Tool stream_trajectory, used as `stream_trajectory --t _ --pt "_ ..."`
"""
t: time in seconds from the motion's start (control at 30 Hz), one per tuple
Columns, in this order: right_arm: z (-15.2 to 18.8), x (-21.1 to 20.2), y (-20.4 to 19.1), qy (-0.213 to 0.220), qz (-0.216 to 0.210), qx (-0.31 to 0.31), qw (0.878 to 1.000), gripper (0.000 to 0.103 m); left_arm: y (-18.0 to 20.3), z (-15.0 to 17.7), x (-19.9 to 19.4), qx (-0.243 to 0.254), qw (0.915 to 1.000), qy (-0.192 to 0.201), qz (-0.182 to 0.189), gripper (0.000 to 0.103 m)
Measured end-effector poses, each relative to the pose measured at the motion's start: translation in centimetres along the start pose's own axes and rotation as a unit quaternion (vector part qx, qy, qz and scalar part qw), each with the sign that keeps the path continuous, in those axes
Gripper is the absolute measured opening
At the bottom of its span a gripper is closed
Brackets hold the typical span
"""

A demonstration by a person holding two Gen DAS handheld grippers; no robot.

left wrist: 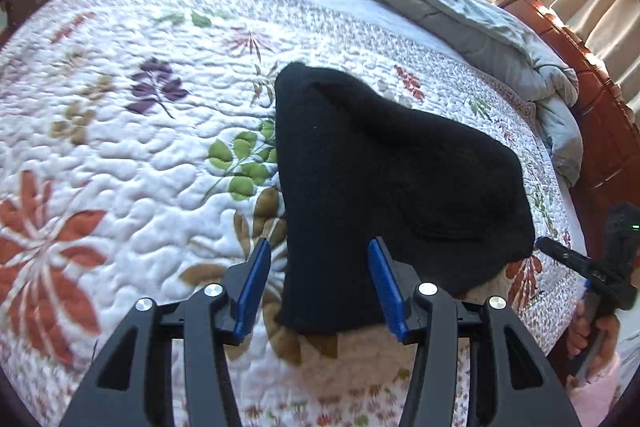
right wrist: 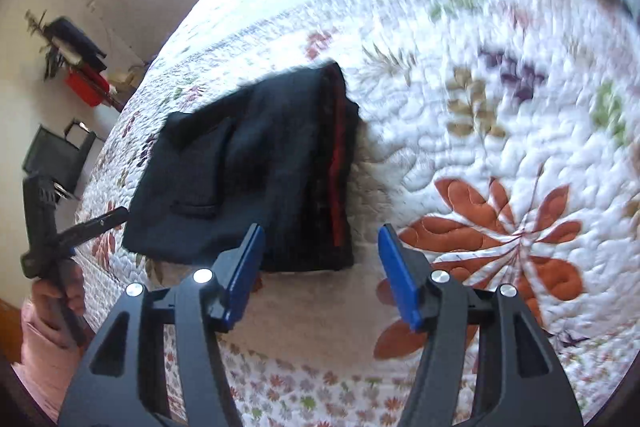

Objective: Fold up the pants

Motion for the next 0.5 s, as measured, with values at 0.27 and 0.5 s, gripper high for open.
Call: stream_trajectory --t 0.27,0.5 --pt "0.3 2.1 -4.3 -0.029 -0.043 -0.019 0.998 0.058 3.9 0.4 2.1 0.031 0.9989 -0.025 -0.024 0.059" --pt "2.3 4.0 -1.4 -0.046 -0.039 0.045 0.997 0.045 3.9 2.1 4.5 0.061 0.9957 -0.045 -0.053 0.060"
Point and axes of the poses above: each gripper's, at about its wrist camera, not at the fingertips, and x roughly the way its jaws point, y to its right, z to its underside, the point moved 6 cm from there along x, roughly the way its jaws point, and after that the axes turned 10 degrees about y, right-handed, at the moved point
